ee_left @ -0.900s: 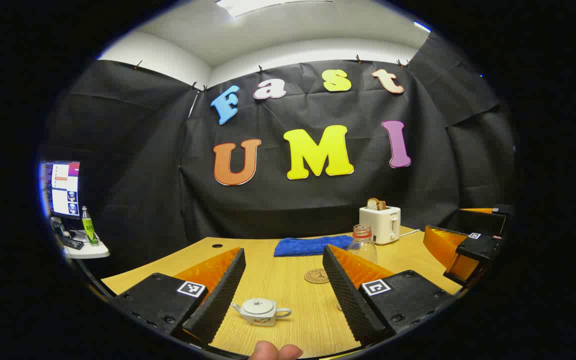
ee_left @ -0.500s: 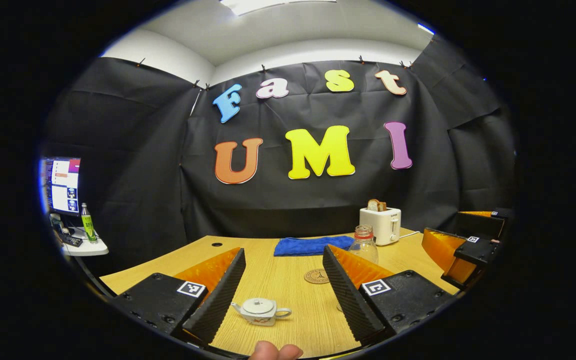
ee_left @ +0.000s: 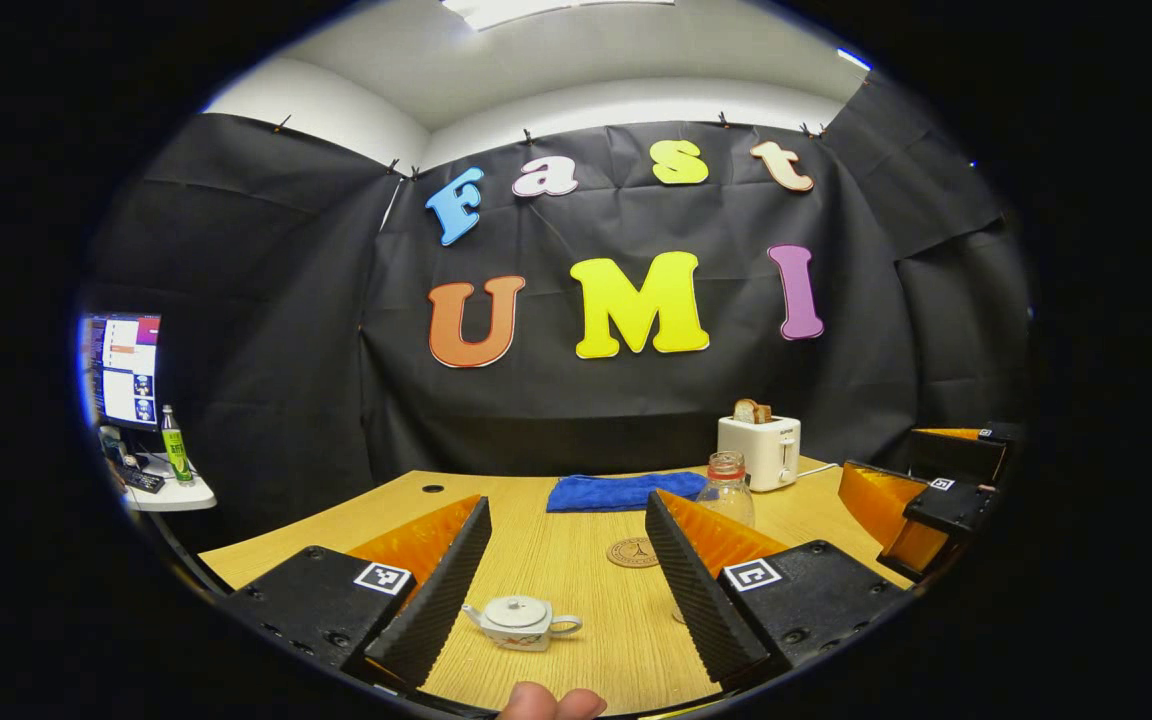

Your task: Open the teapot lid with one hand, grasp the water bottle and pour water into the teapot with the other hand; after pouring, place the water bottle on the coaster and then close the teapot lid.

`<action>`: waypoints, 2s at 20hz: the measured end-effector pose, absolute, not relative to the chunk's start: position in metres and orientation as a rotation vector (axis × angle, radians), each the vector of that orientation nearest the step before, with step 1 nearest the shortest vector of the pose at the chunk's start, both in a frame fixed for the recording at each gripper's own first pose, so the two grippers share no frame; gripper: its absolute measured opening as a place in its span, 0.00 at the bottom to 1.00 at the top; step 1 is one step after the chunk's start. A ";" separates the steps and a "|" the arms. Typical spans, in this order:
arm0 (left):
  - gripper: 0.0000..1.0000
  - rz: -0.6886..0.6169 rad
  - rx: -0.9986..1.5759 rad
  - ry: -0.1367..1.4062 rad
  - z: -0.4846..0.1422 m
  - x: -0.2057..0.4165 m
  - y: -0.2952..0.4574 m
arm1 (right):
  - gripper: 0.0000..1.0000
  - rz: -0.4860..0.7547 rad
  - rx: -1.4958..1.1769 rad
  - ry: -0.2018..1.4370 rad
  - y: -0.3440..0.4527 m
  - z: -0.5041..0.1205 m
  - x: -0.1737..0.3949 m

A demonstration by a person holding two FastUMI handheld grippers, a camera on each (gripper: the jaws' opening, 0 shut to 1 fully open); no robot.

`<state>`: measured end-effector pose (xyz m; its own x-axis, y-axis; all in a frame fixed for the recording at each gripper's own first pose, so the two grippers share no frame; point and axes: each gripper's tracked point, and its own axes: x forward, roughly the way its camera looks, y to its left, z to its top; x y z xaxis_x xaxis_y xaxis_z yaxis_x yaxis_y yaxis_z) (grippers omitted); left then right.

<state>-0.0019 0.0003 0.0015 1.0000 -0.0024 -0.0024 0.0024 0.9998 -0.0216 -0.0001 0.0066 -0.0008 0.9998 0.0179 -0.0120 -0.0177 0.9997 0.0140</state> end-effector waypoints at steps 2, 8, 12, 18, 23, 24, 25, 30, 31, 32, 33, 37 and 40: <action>0.97 -0.003 -0.025 0.005 0.001 -0.003 0.001 | 0.98 0.016 0.012 0.009 0.006 0.000 -0.001; 0.97 -0.004 -0.036 0.007 0.001 -0.003 0.002 | 0.98 0.026 0.023 0.016 0.011 -0.004 0.001; 0.98 0.004 -0.051 -0.001 0.007 -0.007 0.008 | 0.98 0.061 0.028 0.015 0.017 -0.005 0.001; 0.98 -0.013 -0.077 0.054 -0.031 -0.010 0.017 | 0.98 0.085 0.011 0.036 0.019 -0.025 0.002; 0.98 0.003 -0.080 0.171 -0.085 -0.001 0.029 | 0.95 0.088 -0.007 0.061 0.012 -0.042 0.003; 0.98 0.001 -0.084 0.191 -0.092 0.002 0.029 | 0.98 0.084 -0.007 0.063 0.011 -0.043 0.004; 0.98 0.001 -0.089 0.209 -0.098 0.006 0.030 | 0.98 0.082 -0.007 0.067 0.009 -0.044 0.005; 0.83 -0.012 -0.072 0.286 -0.117 0.027 0.033 | 0.98 0.081 -0.006 0.098 0.004 -0.055 0.012; 0.78 -0.017 -0.068 0.297 -0.119 0.031 0.032 | 0.98 0.077 -0.005 0.096 0.002 -0.055 0.014; 0.82 -0.014 -0.064 0.315 -0.124 0.033 0.034 | 0.98 0.070 -0.004 0.095 -0.001 -0.056 0.016; 0.72 -0.012 -0.058 0.332 -0.128 0.036 0.037 | 0.98 0.065 -0.002 0.096 -0.002 -0.056 0.018; 0.63 -0.003 -0.055 0.375 -0.138 0.047 0.041 | 0.98 0.063 0.008 0.119 -0.006 -0.063 0.026; 0.57 0.005 -0.065 0.403 -0.145 0.051 0.046 | 0.95 0.068 -0.004 0.125 -0.006 -0.066 0.030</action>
